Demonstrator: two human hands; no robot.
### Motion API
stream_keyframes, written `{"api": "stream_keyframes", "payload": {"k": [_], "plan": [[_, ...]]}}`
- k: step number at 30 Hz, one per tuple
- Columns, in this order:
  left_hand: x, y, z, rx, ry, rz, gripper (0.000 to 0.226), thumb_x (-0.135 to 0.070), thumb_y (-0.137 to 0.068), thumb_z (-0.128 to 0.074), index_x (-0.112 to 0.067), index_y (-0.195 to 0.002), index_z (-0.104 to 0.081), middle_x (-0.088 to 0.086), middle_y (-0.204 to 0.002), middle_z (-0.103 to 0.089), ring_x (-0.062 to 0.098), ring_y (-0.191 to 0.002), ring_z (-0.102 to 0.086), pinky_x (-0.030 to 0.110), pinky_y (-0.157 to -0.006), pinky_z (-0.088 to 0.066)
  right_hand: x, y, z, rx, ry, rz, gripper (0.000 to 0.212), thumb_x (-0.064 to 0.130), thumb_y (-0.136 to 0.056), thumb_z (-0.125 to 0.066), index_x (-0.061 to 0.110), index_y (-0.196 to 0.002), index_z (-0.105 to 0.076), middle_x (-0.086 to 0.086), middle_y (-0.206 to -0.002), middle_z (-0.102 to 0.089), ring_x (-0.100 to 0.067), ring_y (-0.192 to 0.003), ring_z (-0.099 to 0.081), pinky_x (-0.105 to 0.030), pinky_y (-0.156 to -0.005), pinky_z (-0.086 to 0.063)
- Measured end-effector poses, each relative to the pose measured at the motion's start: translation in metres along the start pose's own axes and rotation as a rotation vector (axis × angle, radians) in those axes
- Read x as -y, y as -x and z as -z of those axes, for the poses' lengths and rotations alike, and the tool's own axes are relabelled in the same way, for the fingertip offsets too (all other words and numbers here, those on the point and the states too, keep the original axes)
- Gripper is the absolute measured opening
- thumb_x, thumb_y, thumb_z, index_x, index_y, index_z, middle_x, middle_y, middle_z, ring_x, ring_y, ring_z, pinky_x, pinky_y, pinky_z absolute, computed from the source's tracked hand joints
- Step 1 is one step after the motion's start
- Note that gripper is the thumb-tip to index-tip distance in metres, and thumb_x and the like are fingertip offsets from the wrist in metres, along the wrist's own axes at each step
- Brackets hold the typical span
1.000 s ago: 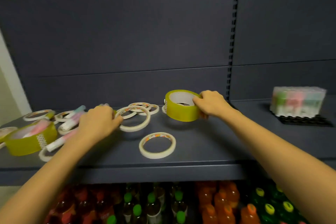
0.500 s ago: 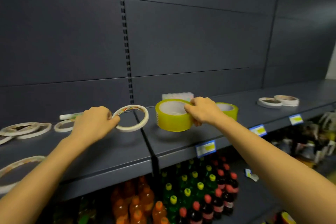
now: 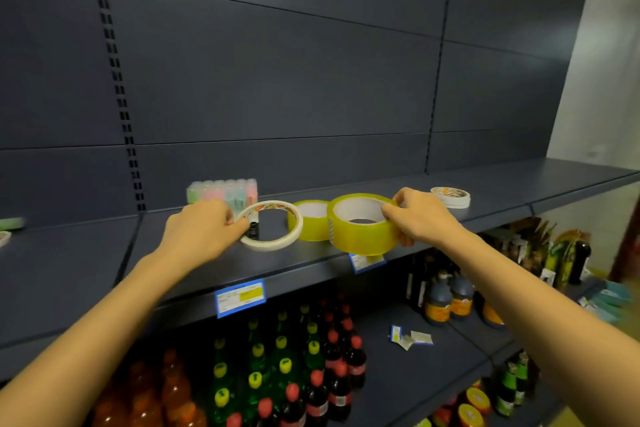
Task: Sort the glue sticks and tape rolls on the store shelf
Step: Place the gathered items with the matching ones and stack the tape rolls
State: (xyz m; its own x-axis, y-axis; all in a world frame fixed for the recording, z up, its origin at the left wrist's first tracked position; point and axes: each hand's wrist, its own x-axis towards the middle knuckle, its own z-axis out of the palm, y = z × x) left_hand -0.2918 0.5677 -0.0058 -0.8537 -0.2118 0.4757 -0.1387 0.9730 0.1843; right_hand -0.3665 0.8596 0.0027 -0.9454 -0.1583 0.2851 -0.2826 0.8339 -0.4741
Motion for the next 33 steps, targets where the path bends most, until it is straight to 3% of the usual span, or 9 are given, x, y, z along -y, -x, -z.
{"api": "stream_keyframes", "payload": {"k": [3, 9, 13, 17, 20, 26, 29, 33], "plan": [[-0.026, -0.015, -0.006, -0.005, 0.011, -0.03, 0.046, -0.04, -0.089, -0.049, -0.014, -0.052, -0.045, 0.001, -0.054, -0.044, 0.02, -0.058, -0.043, 0.026, -0.05, -0.028, -0.027, -0.01, 0.008, -0.01, 0.01, -0.03, 0.02, 0.033, -0.09, -0.045, 0.013, -0.089, -0.046, -0.004, -0.053, -0.063, -0.018, -0.064, -0.061, -0.032, -0.066, -0.045], [-0.074, -0.054, -0.021, 0.007, 0.045, -0.078, 0.042, -0.032, -0.088, -0.053, -0.012, -0.051, -0.045, 0.007, -0.052, -0.045, 0.031, -0.064, -0.048, 0.029, -0.055, -0.033, -0.061, -0.045, 0.007, -0.022, 0.015, -0.041, 0.026, 0.033, -0.092, -0.044, 0.007, -0.096, -0.044, -0.012, -0.066, -0.066, -0.031, -0.086, -0.064, -0.037, -0.079, -0.049], [-0.102, -0.085, -0.029, -0.018, -0.033, -0.066, 0.038, -0.038, -0.087, -0.052, -0.014, -0.057, -0.052, 0.002, -0.058, -0.047, 0.031, -0.073, -0.051, 0.03, -0.063, -0.033, -0.075, -0.077, -0.005, 0.01, 0.012, -0.023, 0.03, 0.033, -0.092, -0.044, 0.004, -0.1, -0.047, -0.014, -0.07, -0.066, -0.025, -0.072, -0.064, -0.035, -0.069, -0.048], [-0.126, -0.122, -0.039, -0.034, -0.058, -0.062, 0.037, -0.037, -0.085, -0.053, -0.014, -0.056, -0.053, 0.002, -0.055, -0.047, 0.029, -0.067, -0.05, 0.028, -0.058, -0.031, -0.081, -0.112, -0.022, 0.068, -0.026, 0.008, 0.032, 0.034, -0.092, -0.045, 0.005, -0.105, -0.048, -0.024, -0.103, -0.066, -0.036, -0.099, -0.062, -0.04, -0.086, -0.047], [-0.144, -0.148, -0.051, -0.044, -0.067, -0.077, 0.039, -0.038, -0.087, -0.051, -0.013, -0.057, -0.054, 0.002, -0.054, -0.047, 0.024, -0.061, -0.047, 0.026, -0.051, -0.027, -0.083, -0.135, -0.036, 0.091, -0.012, 0.036, 0.039, 0.036, -0.092, -0.046, 0.003, -0.112, -0.049, -0.023, -0.115, -0.06, -0.038, -0.108, -0.056, -0.042, -0.088, -0.044], [-0.184, -0.187, -0.082, -0.02, -0.081, -0.119, 0.041, -0.04, -0.089, -0.05, -0.007, -0.074, -0.069, 0.0, -0.053, -0.047, 0.022, -0.058, -0.048, 0.025, -0.051, -0.029, -0.113, -0.168, -0.024, 0.121, -0.032, 0.12, 0.03, 0.039, -0.095, -0.042, 0.013, -0.099, -0.055, -0.018, -0.105, -0.066, -0.038, -0.1, -0.061, -0.043, -0.092, -0.047], [-0.211, -0.201, -0.101, 0.005, -0.102, -0.169, 0.04, -0.041, -0.088, -0.05, -0.011, -0.068, -0.064, -0.001, -0.052, -0.046, 0.019, -0.055, -0.046, 0.023, -0.048, -0.028, -0.146, -0.181, 0.009, -0.004, 0.078, 0.118, 0.03, 0.042, -0.094, -0.041, 0.021, -0.107, -0.057, -0.011, -0.116, -0.062, -0.036, -0.109, -0.055, -0.038, -0.085, -0.042], [-0.26, -0.211, -0.135, 0.079, -0.125, -0.198, 0.036, -0.042, -0.087, -0.05, -0.016, -0.063, -0.057, -0.003, -0.055, -0.045, 0.023, -0.062, -0.048, 0.026, -0.05, -0.026, -0.195, -0.193, 0.045, -0.071, 0.178, 0.137, 0.025, 0.039, -0.094, -0.041, 0.026, -0.109, -0.054, -0.004, -0.114, -0.064, -0.032, -0.102, -0.056, -0.034, -0.074, -0.04]]}}
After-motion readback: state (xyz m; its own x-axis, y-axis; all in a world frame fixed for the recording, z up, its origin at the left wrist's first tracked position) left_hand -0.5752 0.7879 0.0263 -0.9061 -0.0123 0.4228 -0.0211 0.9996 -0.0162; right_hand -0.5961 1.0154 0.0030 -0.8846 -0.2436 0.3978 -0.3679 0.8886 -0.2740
